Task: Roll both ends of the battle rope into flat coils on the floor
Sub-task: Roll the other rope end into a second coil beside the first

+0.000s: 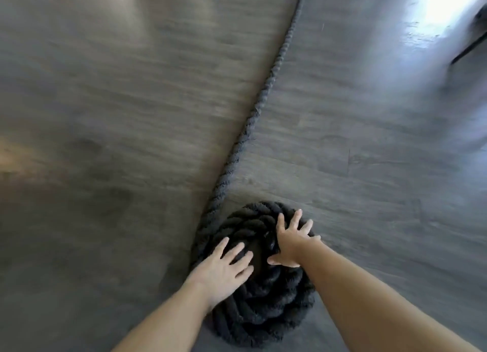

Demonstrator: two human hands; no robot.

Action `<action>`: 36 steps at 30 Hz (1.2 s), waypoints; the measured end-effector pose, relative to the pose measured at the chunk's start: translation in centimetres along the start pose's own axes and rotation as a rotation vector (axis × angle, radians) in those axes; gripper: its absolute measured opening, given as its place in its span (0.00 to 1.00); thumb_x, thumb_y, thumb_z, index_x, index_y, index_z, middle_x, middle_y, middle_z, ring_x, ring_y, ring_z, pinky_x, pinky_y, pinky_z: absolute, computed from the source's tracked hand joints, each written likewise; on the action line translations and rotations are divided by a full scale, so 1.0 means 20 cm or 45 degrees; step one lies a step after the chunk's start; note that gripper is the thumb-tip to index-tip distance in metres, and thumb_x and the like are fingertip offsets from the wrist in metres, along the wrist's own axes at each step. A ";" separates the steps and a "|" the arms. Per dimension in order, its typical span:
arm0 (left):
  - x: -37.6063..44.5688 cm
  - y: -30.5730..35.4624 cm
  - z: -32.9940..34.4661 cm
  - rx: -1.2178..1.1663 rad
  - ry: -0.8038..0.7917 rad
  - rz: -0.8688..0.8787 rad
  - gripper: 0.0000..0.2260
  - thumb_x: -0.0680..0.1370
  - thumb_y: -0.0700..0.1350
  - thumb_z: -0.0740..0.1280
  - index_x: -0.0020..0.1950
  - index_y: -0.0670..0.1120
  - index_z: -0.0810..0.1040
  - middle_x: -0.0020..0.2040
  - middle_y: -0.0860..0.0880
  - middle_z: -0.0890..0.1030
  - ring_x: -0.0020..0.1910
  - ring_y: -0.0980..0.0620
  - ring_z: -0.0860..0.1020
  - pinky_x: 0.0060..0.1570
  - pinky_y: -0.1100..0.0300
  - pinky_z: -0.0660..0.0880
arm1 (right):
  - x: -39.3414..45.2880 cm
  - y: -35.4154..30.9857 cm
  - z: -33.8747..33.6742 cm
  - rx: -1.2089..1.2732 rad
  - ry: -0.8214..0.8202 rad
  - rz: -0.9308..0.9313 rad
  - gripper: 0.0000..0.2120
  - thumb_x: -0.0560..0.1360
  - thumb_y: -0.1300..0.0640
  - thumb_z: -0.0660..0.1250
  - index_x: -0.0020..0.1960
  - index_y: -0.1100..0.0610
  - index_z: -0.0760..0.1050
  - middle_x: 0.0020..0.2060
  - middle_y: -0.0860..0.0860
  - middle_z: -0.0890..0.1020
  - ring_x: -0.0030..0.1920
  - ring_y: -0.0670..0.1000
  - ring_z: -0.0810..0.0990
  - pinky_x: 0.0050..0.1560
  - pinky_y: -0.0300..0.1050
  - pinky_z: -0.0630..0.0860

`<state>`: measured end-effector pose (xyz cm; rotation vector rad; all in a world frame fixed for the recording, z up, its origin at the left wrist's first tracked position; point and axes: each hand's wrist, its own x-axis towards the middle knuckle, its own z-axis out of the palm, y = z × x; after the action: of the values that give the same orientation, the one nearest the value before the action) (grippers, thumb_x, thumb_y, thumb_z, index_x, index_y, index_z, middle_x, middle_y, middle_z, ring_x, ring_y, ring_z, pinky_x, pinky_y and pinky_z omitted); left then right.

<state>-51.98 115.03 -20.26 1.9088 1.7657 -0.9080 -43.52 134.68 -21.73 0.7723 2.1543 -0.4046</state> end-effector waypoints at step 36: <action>0.21 -0.24 -0.06 -0.051 -0.144 0.099 0.62 0.65 0.71 0.74 0.81 0.36 0.46 0.81 0.37 0.50 0.80 0.38 0.45 0.70 0.25 0.52 | 0.03 -0.30 0.08 0.876 0.137 0.639 0.59 0.72 0.35 0.70 0.78 0.59 0.30 0.75 0.65 0.29 0.75 0.68 0.30 0.69 0.78 0.50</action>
<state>-56.45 119.63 -21.54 1.8495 1.6218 -0.9264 -46.85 129.53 -23.04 1.6981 1.8113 -0.8598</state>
